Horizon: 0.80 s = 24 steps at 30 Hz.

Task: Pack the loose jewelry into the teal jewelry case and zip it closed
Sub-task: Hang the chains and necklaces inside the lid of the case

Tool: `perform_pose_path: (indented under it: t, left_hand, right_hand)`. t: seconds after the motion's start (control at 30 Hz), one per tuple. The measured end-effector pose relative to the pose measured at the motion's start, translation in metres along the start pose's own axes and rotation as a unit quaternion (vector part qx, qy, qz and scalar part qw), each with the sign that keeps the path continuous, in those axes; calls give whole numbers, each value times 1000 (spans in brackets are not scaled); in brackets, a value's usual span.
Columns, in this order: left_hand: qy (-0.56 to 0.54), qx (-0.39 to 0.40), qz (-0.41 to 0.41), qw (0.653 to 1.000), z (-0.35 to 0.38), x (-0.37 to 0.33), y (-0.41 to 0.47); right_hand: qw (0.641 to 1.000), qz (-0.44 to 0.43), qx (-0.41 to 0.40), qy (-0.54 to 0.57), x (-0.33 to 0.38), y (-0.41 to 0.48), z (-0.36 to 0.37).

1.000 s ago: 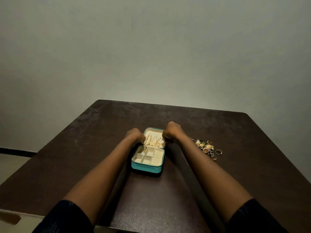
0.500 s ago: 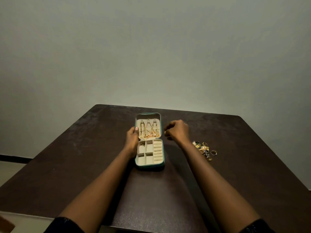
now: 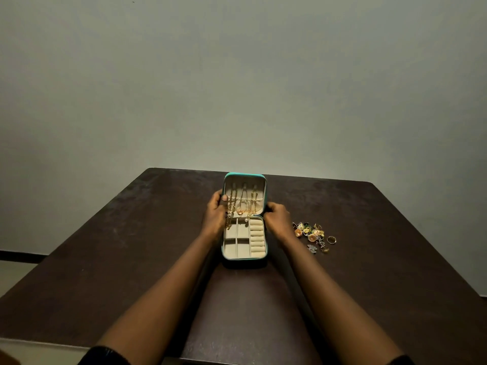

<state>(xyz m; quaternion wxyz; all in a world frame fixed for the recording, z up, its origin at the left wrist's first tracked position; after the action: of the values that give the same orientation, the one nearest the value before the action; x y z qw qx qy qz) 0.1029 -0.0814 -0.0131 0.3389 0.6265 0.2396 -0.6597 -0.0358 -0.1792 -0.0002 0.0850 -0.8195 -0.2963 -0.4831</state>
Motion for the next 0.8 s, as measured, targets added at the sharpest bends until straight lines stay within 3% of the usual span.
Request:
perform_pose_path:
  t: [0.2, 0.33, 0.47, 0.63, 0.8]
  left_hand:
    - [-24, 0, -9, 1000, 3, 16, 1]
    - [-55, 2, -48, 997, 1, 33, 7]
    - [-37, -14, -42, 998, -2, 46, 14]
    - [-38, -23, -38, 998, -1, 54, 24]
    - [-21, -24, -36, 999, 1, 59, 30]
  right_hand:
    - [997, 8, -63, -41, -9, -2, -4]
    - [988, -59, -98, -100, 3, -5, -6]
    - [979, -110, -49, -167, 9, -1, 3]
    - [974, -82, -5, -212, 5, 6, 17]
    - [936, -114, 31, -331, 12, 8, 43]
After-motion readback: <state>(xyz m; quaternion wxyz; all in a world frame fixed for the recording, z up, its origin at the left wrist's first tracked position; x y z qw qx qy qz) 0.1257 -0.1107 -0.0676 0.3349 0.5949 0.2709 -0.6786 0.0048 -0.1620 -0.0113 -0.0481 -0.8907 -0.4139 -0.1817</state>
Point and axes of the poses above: each hand's wrist, its own y-axis towards the middle knuckle, its own z-axis out of the palm, x = y × z, the point moved 9 cm from there along y, towards the middle knuckle, and after that the axes turned 3 degrees about -z, right-handed, at the moved point
